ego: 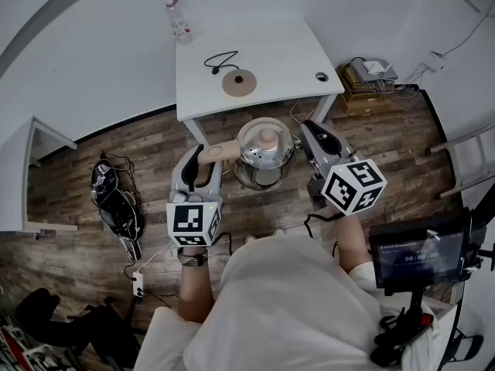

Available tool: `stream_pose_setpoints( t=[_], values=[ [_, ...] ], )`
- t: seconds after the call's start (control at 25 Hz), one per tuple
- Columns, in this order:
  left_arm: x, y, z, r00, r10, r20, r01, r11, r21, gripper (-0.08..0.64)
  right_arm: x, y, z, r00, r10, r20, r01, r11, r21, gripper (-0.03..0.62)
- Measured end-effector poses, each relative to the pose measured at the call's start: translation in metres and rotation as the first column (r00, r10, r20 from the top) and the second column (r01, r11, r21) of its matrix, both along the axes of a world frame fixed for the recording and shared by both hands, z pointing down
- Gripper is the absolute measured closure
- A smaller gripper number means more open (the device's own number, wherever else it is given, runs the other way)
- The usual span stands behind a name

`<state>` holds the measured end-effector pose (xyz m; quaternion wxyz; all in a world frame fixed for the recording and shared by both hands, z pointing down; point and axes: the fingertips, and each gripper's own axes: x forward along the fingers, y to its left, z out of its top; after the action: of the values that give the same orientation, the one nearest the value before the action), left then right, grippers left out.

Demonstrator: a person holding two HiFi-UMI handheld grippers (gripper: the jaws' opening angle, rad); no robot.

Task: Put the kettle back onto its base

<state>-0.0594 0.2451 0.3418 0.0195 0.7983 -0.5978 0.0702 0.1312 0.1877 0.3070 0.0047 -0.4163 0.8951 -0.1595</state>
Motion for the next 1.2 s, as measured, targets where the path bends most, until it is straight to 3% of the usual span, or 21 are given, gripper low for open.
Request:
stream_pose_setpoints(
  t=[0.4, 0.64, 1.2],
  values=[
    [0.007, -0.002, 0.004, 0.999, 0.031, -0.013, -0.031, 0.999, -0.019, 0.405, 0.009, 0.001, 0.003, 0.999, 0.032, 0.038, -0.032, 0.999, -0.010, 0.558],
    [-0.031, 0.046, 0.019, 0.998, 0.052, -0.028, -0.053, 0.998, -0.028, 0.405, -0.029, 0.052, 0.016, 0.999, 0.049, 0.020, -0.049, 0.999, -0.016, 0.560],
    [-0.029, 0.040, 0.023, 0.998, 0.061, -0.031, -0.063, 0.996, -0.058, 0.405, -0.027, 0.048, 0.022, 0.998, 0.067, 0.011, -0.067, 0.997, -0.047, 0.561]
  ],
)
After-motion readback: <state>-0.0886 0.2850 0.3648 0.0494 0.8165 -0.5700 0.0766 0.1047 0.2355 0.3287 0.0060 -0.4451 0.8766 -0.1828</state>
